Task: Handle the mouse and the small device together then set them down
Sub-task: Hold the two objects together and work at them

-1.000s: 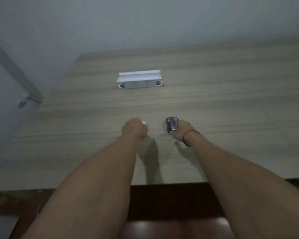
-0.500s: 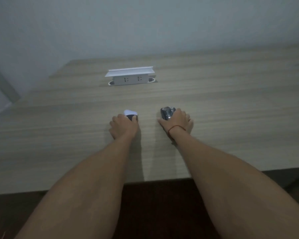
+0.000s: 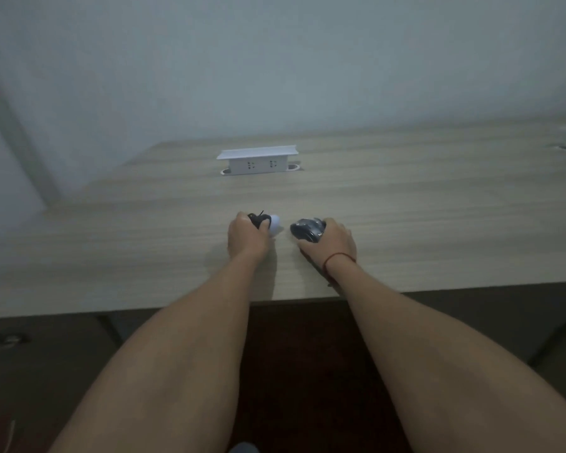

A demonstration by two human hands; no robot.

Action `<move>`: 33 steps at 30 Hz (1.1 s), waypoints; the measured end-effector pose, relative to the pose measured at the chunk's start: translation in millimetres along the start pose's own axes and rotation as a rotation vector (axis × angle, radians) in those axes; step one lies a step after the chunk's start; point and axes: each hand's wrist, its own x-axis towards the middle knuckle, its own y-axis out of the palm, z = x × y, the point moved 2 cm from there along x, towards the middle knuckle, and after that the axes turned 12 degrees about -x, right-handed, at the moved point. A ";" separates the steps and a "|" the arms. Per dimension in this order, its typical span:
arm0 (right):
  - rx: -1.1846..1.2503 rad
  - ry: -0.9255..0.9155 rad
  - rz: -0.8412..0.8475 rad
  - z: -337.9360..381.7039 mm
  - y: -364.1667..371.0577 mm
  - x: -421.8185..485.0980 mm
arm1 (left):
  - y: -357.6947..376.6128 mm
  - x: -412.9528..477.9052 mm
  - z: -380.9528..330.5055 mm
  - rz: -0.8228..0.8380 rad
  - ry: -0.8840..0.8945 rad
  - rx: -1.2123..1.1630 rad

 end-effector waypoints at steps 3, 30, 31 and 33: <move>0.044 -0.020 0.014 -2.4 -2.5 -10.0 | 2.0 -11.4 -8.0 -0.042 0.089 -0.123; 0.005 -0.077 -0.013 -5.3 6.1 -1.3 | 21.1 0.2 -30.2 0.161 0.214 0.062; -0.001 -0.082 -0.011 -4.3 5.6 -1.4 | 21.0 0.4 -33.9 0.157 0.221 0.010; -0.013 -0.095 -0.010 -2.0 3.4 -1.5 | 23.6 -1.3 -36.9 0.161 0.232 -0.054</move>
